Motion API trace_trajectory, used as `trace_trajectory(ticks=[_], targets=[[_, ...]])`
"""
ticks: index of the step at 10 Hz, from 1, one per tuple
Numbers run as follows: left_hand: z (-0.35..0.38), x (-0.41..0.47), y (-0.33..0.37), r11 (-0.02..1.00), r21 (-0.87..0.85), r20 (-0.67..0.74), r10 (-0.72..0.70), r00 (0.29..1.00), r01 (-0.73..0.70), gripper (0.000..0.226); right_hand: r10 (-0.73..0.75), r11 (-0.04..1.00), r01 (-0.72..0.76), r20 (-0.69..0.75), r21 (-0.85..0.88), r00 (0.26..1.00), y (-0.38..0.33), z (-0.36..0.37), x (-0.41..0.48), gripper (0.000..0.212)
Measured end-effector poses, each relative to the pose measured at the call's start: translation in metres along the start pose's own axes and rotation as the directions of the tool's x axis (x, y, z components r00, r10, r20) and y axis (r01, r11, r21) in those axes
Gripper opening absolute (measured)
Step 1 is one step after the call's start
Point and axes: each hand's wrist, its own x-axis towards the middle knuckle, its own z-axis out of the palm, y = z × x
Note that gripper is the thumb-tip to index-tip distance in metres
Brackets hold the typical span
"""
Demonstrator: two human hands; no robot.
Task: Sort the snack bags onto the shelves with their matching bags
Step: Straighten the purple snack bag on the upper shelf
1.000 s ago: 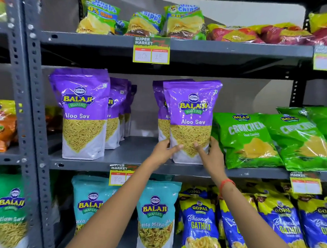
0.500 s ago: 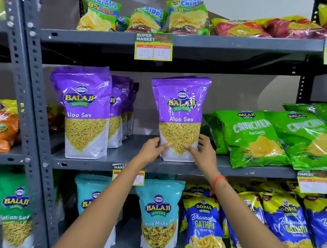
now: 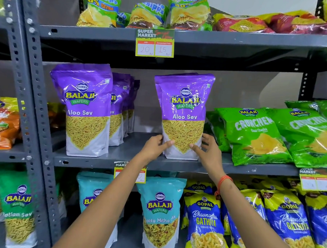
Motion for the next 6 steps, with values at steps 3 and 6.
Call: trace_trajectory(ticks=[3, 6], targets=[[0.000, -0.005, 0.004, 0.999, -0.023, 0.003, -0.023, 1.000, 0.023, 0.048, 0.063, 0.998, -0.063, 0.033, 0.007, 0.997, -0.003, -0.002, 0.000, 0.054], [-0.003, -0.009, 0.045, 0.933, 0.352, -0.411, 0.230, 0.882, -0.078, 0.084, -0.090, 0.874, 0.168, -0.188, 0.455, 0.978, -0.116, -0.038, -0.005, 0.009]])
